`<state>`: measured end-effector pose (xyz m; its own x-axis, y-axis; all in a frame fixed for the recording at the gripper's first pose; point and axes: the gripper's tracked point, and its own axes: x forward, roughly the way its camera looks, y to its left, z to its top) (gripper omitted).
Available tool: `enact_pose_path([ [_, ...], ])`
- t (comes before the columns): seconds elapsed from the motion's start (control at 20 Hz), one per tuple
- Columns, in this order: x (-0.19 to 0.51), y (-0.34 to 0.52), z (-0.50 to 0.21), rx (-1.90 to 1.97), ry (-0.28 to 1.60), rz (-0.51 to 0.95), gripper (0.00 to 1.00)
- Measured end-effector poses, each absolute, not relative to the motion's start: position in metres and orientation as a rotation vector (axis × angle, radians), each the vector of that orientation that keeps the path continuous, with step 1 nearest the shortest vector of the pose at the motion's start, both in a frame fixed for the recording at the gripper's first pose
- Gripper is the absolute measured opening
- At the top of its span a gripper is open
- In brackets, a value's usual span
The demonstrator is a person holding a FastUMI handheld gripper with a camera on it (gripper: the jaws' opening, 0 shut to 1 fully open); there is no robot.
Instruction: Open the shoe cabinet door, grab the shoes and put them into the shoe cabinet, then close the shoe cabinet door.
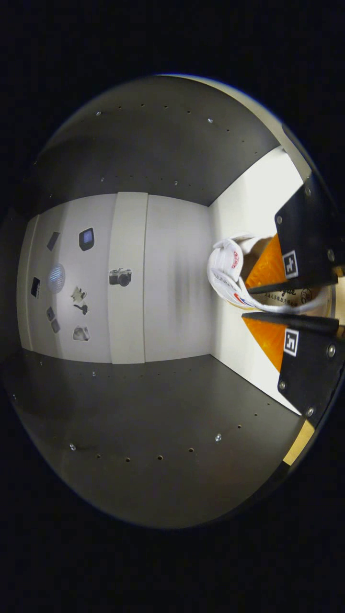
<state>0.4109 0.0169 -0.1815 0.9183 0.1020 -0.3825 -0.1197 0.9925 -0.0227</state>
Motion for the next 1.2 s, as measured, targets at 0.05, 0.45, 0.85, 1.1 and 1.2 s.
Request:
enact_pose_path([
  [0.05, 0.411, 0.020, -0.178, -0.041, 0.378, 0.107, 0.41],
  [0.45, 0.379, 0.026, -0.142, -0.033, 0.312, 0.107, 0.69],
  [0.85, 0.295, 0.020, -0.049, -0.034, 0.135, 0.098, 0.88],
  [1.1, 0.233, 0.009, -0.005, -0.024, 0.075, 0.082, 0.93],
  [1.2, 0.204, 0.003, 0.004, -0.030, 0.067, 0.072, 0.93],
])
